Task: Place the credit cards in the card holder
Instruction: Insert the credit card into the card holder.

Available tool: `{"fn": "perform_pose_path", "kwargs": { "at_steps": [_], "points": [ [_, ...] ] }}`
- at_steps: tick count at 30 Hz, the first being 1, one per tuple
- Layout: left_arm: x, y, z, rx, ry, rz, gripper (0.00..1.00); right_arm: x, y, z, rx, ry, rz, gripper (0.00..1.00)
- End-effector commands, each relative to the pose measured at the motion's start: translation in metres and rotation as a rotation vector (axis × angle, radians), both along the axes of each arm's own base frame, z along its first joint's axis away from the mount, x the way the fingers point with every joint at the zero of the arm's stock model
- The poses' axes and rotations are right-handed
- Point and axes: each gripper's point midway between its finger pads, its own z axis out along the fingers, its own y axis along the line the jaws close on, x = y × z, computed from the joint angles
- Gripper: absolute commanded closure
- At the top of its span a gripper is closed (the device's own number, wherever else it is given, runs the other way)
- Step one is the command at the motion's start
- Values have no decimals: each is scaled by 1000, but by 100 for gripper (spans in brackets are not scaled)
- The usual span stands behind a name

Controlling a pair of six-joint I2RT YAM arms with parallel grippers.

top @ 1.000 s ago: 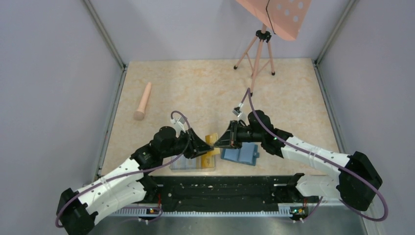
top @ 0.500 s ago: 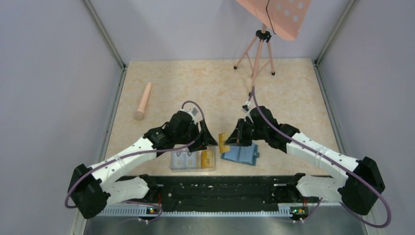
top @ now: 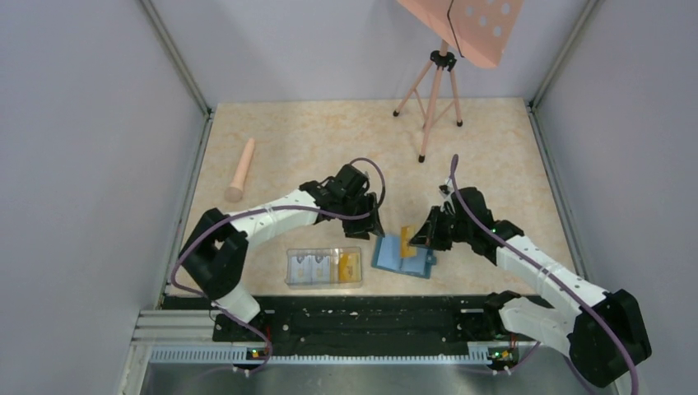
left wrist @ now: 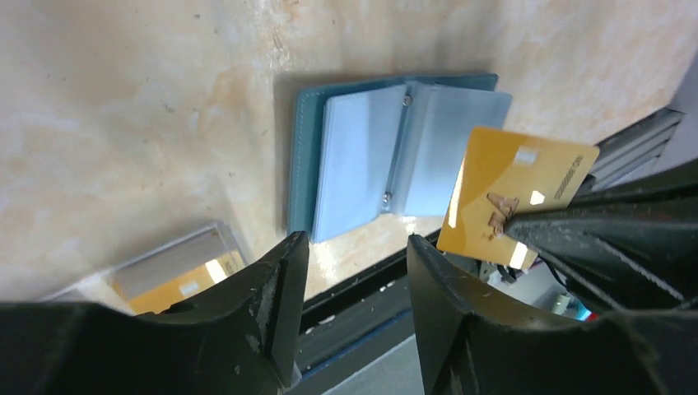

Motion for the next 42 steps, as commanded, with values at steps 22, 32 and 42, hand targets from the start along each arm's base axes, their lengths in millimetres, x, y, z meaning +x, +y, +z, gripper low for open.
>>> {"fn": "perform_pose_path", "kwargs": {
  "at_steps": [22,32,42],
  "points": [
    [-19,-54,-61,48,103,-46,72,4,-24,-43,-80,-28,-12,100],
    [-23,-63,-47,-12,92,-45,68,4,-38,-41,-104,-37,-32,100],
    [-31,-28,-50,127,45,-31,60,-1,-43,-47,-77,-23,-51,100]
  ]
}}
